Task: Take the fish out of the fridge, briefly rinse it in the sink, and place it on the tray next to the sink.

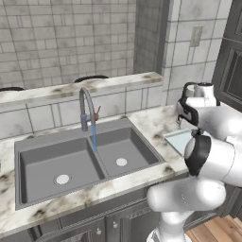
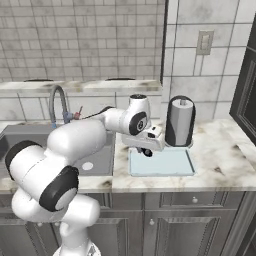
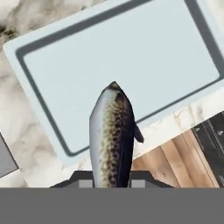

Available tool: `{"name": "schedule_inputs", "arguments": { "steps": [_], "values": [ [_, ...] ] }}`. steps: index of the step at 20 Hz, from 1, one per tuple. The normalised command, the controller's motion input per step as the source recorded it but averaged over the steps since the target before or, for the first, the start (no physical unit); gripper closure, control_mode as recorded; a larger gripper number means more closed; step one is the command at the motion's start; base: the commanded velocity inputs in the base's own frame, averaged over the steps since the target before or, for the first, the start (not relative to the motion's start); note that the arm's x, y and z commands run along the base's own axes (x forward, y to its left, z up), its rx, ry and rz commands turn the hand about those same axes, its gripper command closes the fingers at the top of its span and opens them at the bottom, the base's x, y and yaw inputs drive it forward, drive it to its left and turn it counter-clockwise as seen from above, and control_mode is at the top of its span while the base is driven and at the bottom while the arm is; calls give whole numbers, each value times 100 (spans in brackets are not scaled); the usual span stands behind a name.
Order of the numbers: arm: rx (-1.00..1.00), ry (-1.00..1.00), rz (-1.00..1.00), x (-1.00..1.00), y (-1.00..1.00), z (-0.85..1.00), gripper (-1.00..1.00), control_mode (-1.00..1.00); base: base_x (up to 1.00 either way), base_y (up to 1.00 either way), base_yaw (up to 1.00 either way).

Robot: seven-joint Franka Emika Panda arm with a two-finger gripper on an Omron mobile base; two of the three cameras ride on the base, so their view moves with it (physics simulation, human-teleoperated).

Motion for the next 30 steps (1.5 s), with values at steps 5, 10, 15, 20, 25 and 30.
{"name": "schedule_inputs", "arguments": {
  "steps": [5, 10, 15, 20, 25, 30],
  "values": [
    [-1, -7, -3, 33, -12, -39, 100, -100, 0, 0, 0],
    [0, -3, -7, 49, -6, -19, 100, -100, 0, 0, 0],
    [0, -5, -8, 50, -12, -21, 100, -100, 0, 0, 0],
    [-5, -17, -13, 28, -11, -22, 100, -100, 0, 0, 0],
    [-2, -5, -8, 15, -2, -6, -100, -100, 0, 0, 0],
    [0, -4, -1, 1, 0, 10, -100, -100, 0, 0, 0]
  ]
}}
